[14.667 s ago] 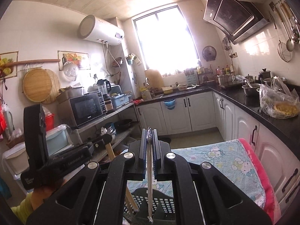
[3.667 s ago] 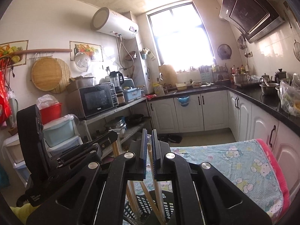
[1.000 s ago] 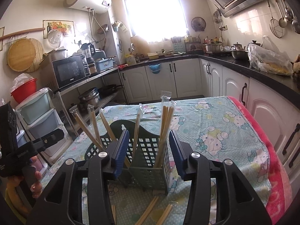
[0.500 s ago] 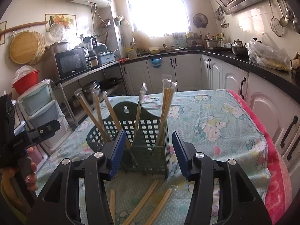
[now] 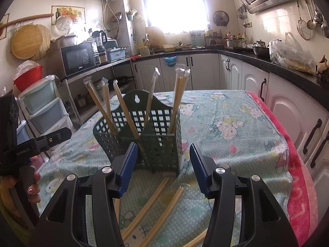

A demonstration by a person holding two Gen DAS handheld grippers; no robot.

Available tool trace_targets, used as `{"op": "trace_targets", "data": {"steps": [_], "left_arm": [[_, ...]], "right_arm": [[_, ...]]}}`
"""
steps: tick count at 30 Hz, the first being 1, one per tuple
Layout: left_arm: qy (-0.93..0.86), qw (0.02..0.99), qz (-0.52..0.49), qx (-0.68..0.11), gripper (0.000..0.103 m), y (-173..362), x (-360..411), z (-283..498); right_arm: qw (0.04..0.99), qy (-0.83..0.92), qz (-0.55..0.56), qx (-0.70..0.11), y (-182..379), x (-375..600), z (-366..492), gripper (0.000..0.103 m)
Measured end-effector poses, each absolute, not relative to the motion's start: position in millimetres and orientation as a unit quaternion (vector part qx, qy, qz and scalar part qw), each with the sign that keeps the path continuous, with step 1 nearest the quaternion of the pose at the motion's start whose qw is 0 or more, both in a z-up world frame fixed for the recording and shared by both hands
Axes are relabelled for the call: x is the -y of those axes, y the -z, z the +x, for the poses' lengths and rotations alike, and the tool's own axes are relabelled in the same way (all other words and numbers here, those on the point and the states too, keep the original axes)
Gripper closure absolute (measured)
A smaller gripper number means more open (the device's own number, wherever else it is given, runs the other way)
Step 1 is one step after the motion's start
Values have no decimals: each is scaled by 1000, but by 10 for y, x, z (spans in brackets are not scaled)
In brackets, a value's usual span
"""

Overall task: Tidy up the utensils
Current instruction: 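Move both grippers back down to the remaining loose chopsticks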

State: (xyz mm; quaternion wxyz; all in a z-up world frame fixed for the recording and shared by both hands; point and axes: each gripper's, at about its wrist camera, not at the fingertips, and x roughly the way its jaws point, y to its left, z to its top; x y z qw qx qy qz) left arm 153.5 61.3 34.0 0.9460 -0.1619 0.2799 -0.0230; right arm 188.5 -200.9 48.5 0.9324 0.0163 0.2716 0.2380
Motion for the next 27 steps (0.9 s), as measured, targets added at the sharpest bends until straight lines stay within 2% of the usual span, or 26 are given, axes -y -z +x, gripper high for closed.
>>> {"op": "trace_targets", "data": {"steps": [27], "left_arm": [[66,921,-108,-368,11,133,-81,1606]], "right_arm": [[914,-215,7,-345,41,2232,1844,52]]}}
